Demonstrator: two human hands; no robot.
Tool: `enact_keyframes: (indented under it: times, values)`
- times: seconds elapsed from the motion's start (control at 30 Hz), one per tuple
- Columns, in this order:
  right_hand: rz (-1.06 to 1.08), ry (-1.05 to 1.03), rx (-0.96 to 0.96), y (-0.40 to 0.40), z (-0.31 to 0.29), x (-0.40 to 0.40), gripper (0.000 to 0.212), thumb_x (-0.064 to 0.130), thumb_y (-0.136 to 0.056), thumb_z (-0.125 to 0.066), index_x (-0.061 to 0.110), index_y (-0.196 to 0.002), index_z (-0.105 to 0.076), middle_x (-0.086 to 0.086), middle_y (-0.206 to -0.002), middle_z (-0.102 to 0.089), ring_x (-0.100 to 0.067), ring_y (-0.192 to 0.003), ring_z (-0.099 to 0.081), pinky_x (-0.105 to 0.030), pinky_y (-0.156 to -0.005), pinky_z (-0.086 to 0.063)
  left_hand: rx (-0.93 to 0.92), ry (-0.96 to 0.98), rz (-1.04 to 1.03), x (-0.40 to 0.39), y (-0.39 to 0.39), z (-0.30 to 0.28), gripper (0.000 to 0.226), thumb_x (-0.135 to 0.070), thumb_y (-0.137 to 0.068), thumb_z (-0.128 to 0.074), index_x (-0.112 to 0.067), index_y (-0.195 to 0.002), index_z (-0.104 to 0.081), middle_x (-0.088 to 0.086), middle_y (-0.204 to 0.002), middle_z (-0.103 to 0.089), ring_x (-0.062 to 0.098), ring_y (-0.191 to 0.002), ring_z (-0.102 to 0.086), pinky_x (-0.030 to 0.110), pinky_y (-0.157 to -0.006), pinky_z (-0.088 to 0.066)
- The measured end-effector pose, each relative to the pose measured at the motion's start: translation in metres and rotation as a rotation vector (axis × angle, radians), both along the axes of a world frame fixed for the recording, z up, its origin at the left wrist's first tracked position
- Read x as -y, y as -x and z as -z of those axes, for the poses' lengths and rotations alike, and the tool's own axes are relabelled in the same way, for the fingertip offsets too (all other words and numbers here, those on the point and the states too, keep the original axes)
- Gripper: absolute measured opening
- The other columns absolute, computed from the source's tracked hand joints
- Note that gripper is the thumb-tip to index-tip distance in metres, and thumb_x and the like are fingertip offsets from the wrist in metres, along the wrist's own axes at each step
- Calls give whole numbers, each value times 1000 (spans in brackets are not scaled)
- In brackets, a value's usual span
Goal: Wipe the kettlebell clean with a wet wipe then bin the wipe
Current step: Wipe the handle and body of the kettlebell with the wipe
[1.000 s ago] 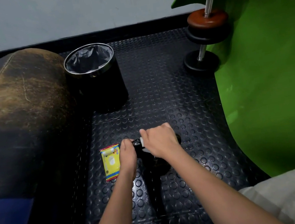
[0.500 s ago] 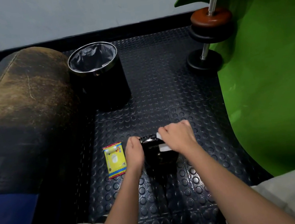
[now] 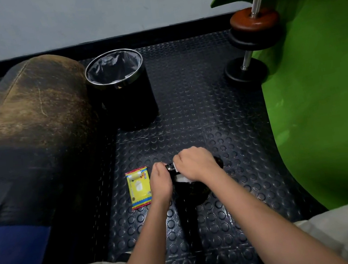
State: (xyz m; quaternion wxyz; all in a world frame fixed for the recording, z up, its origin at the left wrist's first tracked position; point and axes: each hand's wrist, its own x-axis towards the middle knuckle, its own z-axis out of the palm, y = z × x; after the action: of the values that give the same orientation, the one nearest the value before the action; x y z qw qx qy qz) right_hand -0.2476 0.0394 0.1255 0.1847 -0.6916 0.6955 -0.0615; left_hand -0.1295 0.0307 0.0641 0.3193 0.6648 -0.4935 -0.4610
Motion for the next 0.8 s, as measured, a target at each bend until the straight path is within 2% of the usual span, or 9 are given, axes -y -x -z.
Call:
enact_keyframes:
  times: [0.07, 0.13, 0.23, 0.4, 0.5, 0.6, 0.63, 0.73, 0.8]
  values:
    - [-10, 3, 41, 2, 0, 0, 42, 27, -102, -31, 15, -71, -56, -14, -102, -71, -36, -99, -63, -37, -78, -36, -34, -4, -3, -1, 1, 0, 31, -26, -97, -27, -13, -81, -50, 0, -78, -49, 16, -74, -41, 35, -71, -37]
    - [-15, -12, 71, 7, 0, -2, 45, 29, -102, -30, 17, -61, -45, -9, -84, -66, -32, -88, -60, -38, -83, -38, -59, 2, 3, -2, 0, 2, 28, -33, -89, -25, -18, -75, -45, -2, -74, -46, 17, -72, -40, 35, -67, -35]
    - [40, -70, 99, 25, 4, -5, 47, 31, -100, -31, 16, -59, -47, 1, -68, -53, -25, -75, -52, -41, -93, -39, -29, 41, 30, -4, 1, 3, 26, -33, -87, -24, -20, -72, -40, -2, -73, -44, 17, -72, -38, 35, -65, -34]
    - [317, -75, 379, 57, 14, -20, 46, 29, -99, -41, 14, -56, -39, 0, -58, -46, -20, -61, -45, -34, -78, -30, -42, 26, 22, -6, 0, 1, 26, -24, -97, -25, -18, -76, -39, 1, -75, -42, 15, -70, -37, 34, -63, -34]
    - [351, -24, 310, 49, 16, -22, 49, 31, -100, -40, 17, -53, -42, 1, -56, -48, -19, -60, -47, -35, -79, -33, -29, 19, 14, -6, -2, 1, 26, -24, -98, -24, -19, -76, -37, 2, -76, -40, 17, -71, -36, 34, -63, -34]
    - [239, -46, 160, 31, 6, -14, 46, 30, -101, -33, 20, -59, -48, 1, -66, -55, -22, -70, -53, -40, -96, -40, -23, 18, -4, -5, -1, 1, 26, -27, -97, -24, -18, -76, -38, 1, -77, -41, 17, -73, -36, 35, -67, -35]
    - [187, -65, 116, 24, 1, -10, 44, 29, -101, -32, 18, -63, -51, -2, -73, -59, -25, -77, -55, -40, -97, -41, -21, 24, -8, -5, -2, 2, 26, -27, -96, -24, -18, -76, -38, 2, -77, -40, 17, -73, -36, 36, -67, -34]
    - [92, -208, 81, 10, -10, 6, 36, 30, -100, -33, 12, -77, -55, -15, -107, -67, -35, -103, -60, -37, -81, -39, -13, 24, -25, -6, -3, 4, 27, -21, -100, -25, -15, -78, -40, 2, -78, -41, 17, -74, -35, 36, -68, -34]
    - [36, -329, 82, 7, -11, 19, 33, 32, -99, -35, 12, -86, -58, -17, -122, -64, -34, -111, -58, -35, -78, -37, -7, 36, -28, -8, -2, 3, 29, -19, -101, -26, -13, -79, -43, 2, -78, -45, 17, -74, -37, 37, -69, -35]
